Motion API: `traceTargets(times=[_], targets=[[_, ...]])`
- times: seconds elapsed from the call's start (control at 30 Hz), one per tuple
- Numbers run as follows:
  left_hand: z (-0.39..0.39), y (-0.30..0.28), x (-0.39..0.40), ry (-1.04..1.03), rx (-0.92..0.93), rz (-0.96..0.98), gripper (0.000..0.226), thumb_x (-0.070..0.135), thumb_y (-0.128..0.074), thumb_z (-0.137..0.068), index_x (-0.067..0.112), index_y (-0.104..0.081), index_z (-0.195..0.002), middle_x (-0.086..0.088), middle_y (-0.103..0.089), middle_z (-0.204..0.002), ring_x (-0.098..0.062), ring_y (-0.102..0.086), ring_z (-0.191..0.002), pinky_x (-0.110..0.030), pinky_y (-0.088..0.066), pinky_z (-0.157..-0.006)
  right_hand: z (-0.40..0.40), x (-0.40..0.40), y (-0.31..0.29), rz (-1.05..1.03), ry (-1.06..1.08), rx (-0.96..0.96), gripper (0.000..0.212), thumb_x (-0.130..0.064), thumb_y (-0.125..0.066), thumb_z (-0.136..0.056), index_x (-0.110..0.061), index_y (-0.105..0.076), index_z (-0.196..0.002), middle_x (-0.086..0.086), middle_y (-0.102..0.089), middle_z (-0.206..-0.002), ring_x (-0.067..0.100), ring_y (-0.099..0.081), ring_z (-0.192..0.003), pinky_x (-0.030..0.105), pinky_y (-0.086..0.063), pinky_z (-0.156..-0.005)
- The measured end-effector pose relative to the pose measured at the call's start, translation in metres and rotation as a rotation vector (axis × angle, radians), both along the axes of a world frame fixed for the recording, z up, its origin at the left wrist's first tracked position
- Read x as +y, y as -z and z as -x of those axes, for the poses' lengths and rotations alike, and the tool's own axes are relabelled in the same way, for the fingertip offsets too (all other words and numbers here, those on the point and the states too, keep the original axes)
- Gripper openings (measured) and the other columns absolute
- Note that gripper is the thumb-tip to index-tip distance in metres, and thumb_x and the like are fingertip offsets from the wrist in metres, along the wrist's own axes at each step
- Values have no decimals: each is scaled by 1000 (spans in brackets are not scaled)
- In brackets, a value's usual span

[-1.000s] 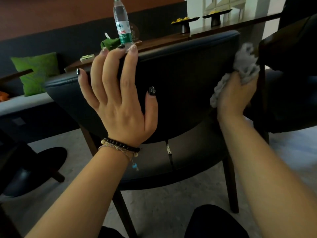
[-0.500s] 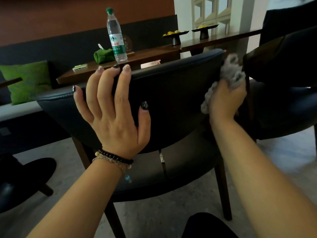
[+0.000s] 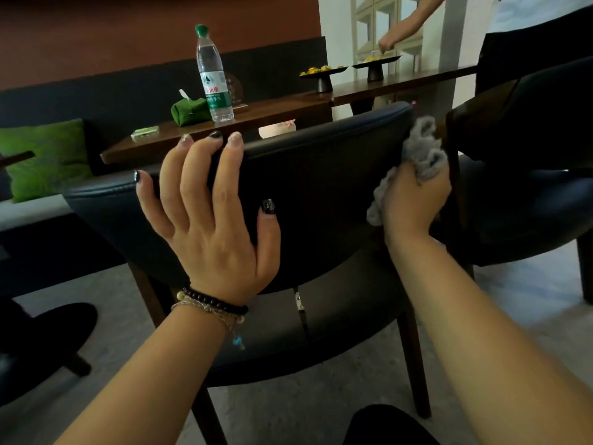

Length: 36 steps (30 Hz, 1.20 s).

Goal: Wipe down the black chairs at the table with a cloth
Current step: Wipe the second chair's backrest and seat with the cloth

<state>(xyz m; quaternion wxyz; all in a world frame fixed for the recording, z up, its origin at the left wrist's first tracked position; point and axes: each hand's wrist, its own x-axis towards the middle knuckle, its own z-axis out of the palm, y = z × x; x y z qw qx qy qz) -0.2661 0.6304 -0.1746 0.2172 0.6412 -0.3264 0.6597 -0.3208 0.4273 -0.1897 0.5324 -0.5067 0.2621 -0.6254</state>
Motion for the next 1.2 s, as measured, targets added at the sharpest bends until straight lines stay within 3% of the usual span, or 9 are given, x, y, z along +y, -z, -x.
traceTargets(times=[0.1,0.23,0.4,0.5,0.67,0.8,0.9,0.97,1.2], targets=[[0,0,0,-6,-1,-5,54,36,-41,-89,13,-42,-137,-7,-42,-135,-29,-34,-134,-49,-10,-116,-2,-3,10,-75,-38,49,15,-12,-47,-97,-23,-53,-107,-6,-55,-110,9,-55,-105,10,-39,-86],[0,1,0,-15,2,-5,55,35,-42,-88,12,-45,-137,-8,-44,-135,-29,-35,-134,-51,-11,-115,3,-10,-8,-111,-72,7,17,-11,-50,-96,-15,-60,-108,-10,-57,-90,4,-59,-84,16,-47,-74],[0,0,0,-14,9,-15,56,34,-44,-86,12,-44,-137,-9,-44,-136,-29,-34,-134,-52,-12,-115,4,-3,-26,-29,-17,-126,22,-11,-52,-89,-16,-60,-109,3,-65,-110,12,-63,-104,26,-50,-95],[1,0,0,-7,10,-21,56,34,-44,-86,12,-43,-137,-9,-43,-136,-29,-34,-134,-54,-13,-114,-1,0,-8,-150,-69,-57,20,-9,-48,-93,-12,-58,-110,13,-66,-109,24,-65,-100,40,-53,-93],[2,0,1,-1,24,-30,57,33,-46,-84,12,-43,-138,-5,-38,-137,-28,-32,-135,-53,-12,-114,1,-1,8,-299,-143,47,23,-12,-45,-98,-6,-60,-115,5,-64,-97,15,-63,-89,27,-52,-83],[2,0,1,6,13,-18,56,35,-44,-86,14,-41,-137,-4,-38,-137,-28,-33,-135,-52,-12,-115,7,14,-13,-26,3,-61,18,-14,-51,-92,-21,-58,-107,3,-60,-110,2,-60,-95,9,-43,-83],[0,0,0,10,-2,-10,56,34,-44,-85,13,-42,-137,-8,-46,-135,-29,-34,-134,-51,-12,-115,1,25,-1,-12,14,-114,42,-18,-53,-87,-10,-52,-128,14,-57,-124,26,-59,-115,36,-48,-99],[0,0,0,13,4,-9,56,32,-46,-84,12,-44,-136,-13,-52,-133,-29,-35,-134,-52,-12,-114,-4,26,20,-100,-55,-38,40,-16,-50,-89,-8,-50,-128,26,-56,-125,42,-57,-114,55,-47,-99],[-2,2,4,-18,-1,-29,58,34,-44,-88,14,-38,-143,-11,-43,-144,-29,-30,-139,-51,-11,-115,-10,29,46,-420,-176,33,31,-11,-46,-93,-4,-59,-120,19,-65,-116,31,-63,-108,48,-49,-100]])
